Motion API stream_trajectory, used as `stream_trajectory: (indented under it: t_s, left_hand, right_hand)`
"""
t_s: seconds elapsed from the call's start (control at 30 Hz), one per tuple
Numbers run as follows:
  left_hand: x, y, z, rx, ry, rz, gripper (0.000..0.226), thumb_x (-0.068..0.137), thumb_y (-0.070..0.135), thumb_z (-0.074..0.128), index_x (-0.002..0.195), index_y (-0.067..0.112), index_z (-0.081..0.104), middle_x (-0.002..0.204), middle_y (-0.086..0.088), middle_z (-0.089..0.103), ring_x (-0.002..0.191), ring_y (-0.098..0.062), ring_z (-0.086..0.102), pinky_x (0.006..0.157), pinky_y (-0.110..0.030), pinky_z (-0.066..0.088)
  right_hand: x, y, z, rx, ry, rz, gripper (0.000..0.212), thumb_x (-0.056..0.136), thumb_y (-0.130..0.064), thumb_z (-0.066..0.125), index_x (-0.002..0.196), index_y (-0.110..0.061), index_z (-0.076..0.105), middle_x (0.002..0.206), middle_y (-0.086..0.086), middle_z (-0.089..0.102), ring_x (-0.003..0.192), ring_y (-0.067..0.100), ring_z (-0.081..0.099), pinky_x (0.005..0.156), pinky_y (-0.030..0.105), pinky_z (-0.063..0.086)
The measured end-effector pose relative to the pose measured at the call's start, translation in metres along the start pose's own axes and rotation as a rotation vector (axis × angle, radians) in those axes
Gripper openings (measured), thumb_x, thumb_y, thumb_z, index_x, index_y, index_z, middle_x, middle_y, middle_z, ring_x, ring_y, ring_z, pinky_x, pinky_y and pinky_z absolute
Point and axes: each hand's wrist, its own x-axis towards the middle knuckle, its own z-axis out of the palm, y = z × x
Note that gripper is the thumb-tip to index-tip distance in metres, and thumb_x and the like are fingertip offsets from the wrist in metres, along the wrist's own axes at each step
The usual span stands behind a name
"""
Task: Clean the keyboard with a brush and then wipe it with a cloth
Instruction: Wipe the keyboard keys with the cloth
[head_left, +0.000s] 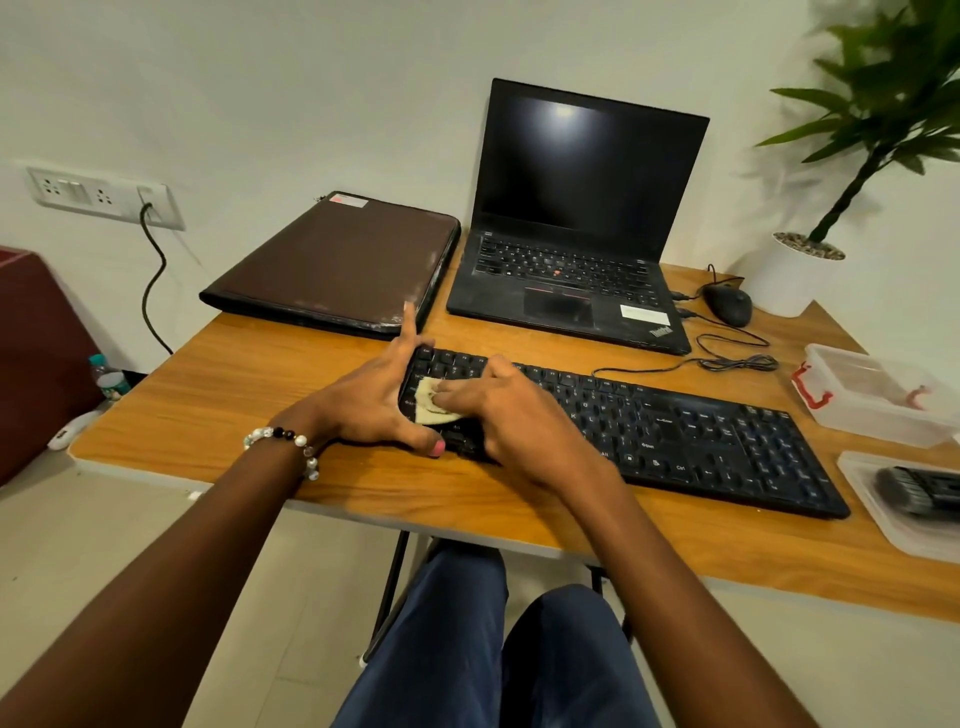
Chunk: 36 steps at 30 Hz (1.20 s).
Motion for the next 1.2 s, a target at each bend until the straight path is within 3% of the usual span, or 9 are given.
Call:
stream_trajectory:
  t_s: [0.07,0.2,0.33,0.5,0.7,0.83,1.0,1.07,1.2]
  left_hand:
    - [0.0,0.0,-0.001,-0.001,-0.005,-0.008,0.157,0.051,0.043,0.091,0.14,0.032,-0.039,0.154,0.006,0.023,0.133,-0.013,0.034,0.109,-0.026,0.035]
    - [0.001,0.002,0.0,0.03,-0.003,-0.019,0.155,0.048,0.052,0.087,0.144,0.029,-0.033,0.153,0.008,0.022,0.133,-0.012,0.033,0.106,-0.022,0.033]
    - [0.001,0.003,0.001,0.089,-0.001,-0.025,0.151,0.05,0.055,0.084,0.147,0.024,-0.028,0.159,0.005,0.012,0.138,-0.013,0.024,0.106,-0.021,0.028]
    - [0.001,0.0,-0.004,0.083,-0.065,-0.06,0.156,0.045,0.054,0.088,0.145,0.03,-0.03,0.162,0.007,-0.008,0.147,-0.018,0.011,0.119,-0.038,0.023]
    - [0.002,-0.001,-0.008,0.028,-0.086,-0.089,0.154,0.048,0.036,0.094,0.146,0.033,-0.025,0.161,0.007,-0.007,0.143,-0.019,0.021,0.115,-0.036,0.032]
    - [0.003,-0.002,-0.006,0.016,-0.07,-0.079,0.152,0.052,0.027,0.093,0.146,0.033,-0.025,0.16,0.006,0.003,0.136,-0.019,0.032,0.107,-0.032,0.041]
    - [0.002,-0.005,-0.004,0.013,-0.045,-0.06,0.156,0.047,0.04,0.092,0.143,0.034,-0.031,0.161,0.006,0.006,0.141,-0.021,0.028,0.113,-0.04,0.035]
    - [0.002,-0.004,-0.004,0.025,-0.038,-0.056,0.155,0.046,0.045,0.091,0.144,0.034,-0.03,0.161,0.006,0.004,0.143,-0.022,0.023,0.115,-0.042,0.032]
    - [0.0,-0.001,-0.004,0.032,-0.033,-0.051,0.153,0.048,0.041,0.091,0.145,0.033,-0.027,0.16,0.005,0.006,0.139,-0.021,0.029,0.11,-0.039,0.039]
  right_hand:
    - [-0.006,0.02,-0.008,-0.064,0.029,0.126,0.05,0.091,-0.009,0.058,0.137,-0.027,0.05,0.13,-0.005,0.056,0.09,0.008,0.039,0.056,0.017,0.037]
    - [-0.008,0.016,-0.006,-0.17,0.178,0.402,0.033,0.09,-0.006,0.06,0.122,-0.011,0.061,0.109,0.008,0.064,0.11,0.023,0.05,0.07,0.027,0.052]
    - [0.003,-0.03,0.005,-0.117,0.197,0.269,0.032,0.088,-0.013,0.064,0.119,-0.007,0.06,0.114,0.011,0.06,0.113,0.026,0.047,0.074,0.034,0.054]
    - [-0.007,-0.008,0.003,0.049,0.019,0.016,0.05,0.089,-0.02,0.062,0.135,-0.034,0.05,0.114,-0.004,0.055,0.085,0.01,0.043,0.061,0.023,0.042]
    - [-0.009,0.028,-0.012,-0.079,0.126,0.375,0.038,0.092,-0.008,0.057,0.129,-0.016,0.057,0.109,0.009,0.058,0.099,0.02,0.051,0.077,0.03,0.051]
    - [0.004,-0.018,-0.002,-0.043,0.179,0.257,0.033,0.091,-0.007,0.057,0.124,-0.007,0.058,0.109,0.01,0.059,0.106,0.024,0.051,0.08,0.034,0.055]
    - [-0.003,-0.018,-0.005,0.113,-0.006,-0.026,0.046,0.09,-0.022,0.062,0.133,-0.032,0.053,0.097,-0.004,0.043,0.082,0.012,0.045,0.066,0.027,0.044]
    - [-0.003,0.002,-0.012,0.141,-0.056,0.002,0.047,0.091,-0.012,0.058,0.133,-0.034,0.054,0.101,-0.003,0.047,0.086,0.013,0.047,0.072,0.028,0.047]
    - [0.006,0.008,-0.011,0.0,0.119,0.205,0.046,0.09,-0.008,0.058,0.132,-0.025,0.056,0.096,-0.004,0.044,0.089,0.013,0.045,0.078,0.033,0.052]
